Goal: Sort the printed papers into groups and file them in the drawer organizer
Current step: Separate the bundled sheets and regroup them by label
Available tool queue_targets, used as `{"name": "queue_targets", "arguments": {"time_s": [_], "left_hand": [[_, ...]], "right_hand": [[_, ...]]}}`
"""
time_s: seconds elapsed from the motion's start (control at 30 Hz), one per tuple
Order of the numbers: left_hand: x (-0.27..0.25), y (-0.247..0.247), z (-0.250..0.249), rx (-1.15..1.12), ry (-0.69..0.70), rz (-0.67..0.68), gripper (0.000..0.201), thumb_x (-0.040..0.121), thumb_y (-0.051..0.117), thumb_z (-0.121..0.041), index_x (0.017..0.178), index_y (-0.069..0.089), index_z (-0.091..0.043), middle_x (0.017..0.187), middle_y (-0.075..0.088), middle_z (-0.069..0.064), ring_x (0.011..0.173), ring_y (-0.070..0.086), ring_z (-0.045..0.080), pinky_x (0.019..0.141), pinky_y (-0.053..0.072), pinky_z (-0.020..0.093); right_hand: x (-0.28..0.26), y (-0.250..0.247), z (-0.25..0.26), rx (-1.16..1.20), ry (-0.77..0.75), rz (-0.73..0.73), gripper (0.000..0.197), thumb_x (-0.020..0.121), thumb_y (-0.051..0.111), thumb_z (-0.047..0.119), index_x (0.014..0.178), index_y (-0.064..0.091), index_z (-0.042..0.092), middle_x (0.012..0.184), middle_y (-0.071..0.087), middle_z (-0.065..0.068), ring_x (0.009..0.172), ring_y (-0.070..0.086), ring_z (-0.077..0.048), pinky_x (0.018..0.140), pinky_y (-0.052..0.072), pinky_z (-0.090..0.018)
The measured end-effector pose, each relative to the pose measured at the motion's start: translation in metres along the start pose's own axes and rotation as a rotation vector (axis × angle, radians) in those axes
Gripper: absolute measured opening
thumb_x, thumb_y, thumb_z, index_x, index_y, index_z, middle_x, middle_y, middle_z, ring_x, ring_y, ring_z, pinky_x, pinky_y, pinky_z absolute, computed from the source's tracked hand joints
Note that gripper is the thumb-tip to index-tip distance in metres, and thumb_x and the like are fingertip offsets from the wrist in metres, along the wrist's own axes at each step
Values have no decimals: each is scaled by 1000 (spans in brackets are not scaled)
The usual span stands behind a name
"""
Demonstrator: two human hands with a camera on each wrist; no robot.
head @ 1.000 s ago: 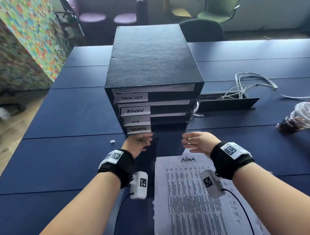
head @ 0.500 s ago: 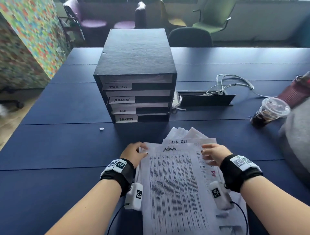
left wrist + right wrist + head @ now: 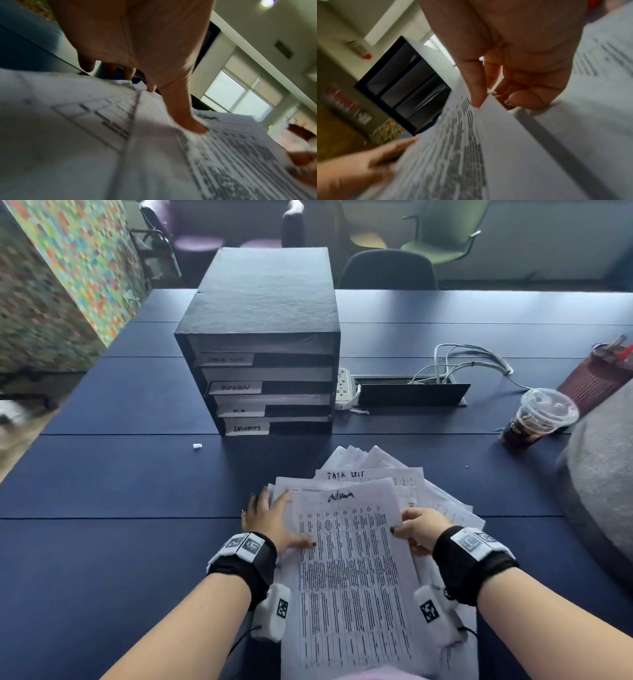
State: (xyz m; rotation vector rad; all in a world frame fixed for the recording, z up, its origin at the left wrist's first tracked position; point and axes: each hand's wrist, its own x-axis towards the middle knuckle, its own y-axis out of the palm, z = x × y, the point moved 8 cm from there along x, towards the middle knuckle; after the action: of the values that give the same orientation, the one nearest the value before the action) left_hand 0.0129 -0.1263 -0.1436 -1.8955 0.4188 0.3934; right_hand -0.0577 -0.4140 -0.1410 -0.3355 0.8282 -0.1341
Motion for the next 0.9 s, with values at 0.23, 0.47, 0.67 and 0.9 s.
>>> {"name": "queue_targets", "arguments": {"time_s": [0.23,0.47,0.67,0.9], "left_hand": [[-6,-34,14,-115,-112,-399,65,77,68,-53,134,48,-29,146,36,3,133,27,27,109,26,40],[-2,-24,-19,153,119,-228,112,70,70,-61,150,-4,-35,158,-15,-6,145,-7,28,116,2,46],[-11,30,-61,237,389,225,75,92,45,-54,149,-2,-38,156,-15,-9,146,-10,15,119,-4,43],[-14,3,-60,302,3,95,60,84,57,-55,133,40,-25,128,57,-1,119,54,24,96,43,38]], "right_hand": [[6,-85,-3,-447,-38,-324,21,85,53,7,102,66,12,93,64,-15,78,58,-31,69,43,-28],[1,-118,-13,-428,-1,-368,27,89,48,2,112,61,1,115,63,-21,103,58,-33,83,43,-31],[3,-84,-15,-197,-114,-257,36,81,43,-13,96,66,10,88,69,-9,84,64,-30,80,54,-34],[-5,-98,-17,-139,-69,-305,26,85,39,-13,90,60,2,81,62,-12,72,54,-24,58,45,-12]]}}
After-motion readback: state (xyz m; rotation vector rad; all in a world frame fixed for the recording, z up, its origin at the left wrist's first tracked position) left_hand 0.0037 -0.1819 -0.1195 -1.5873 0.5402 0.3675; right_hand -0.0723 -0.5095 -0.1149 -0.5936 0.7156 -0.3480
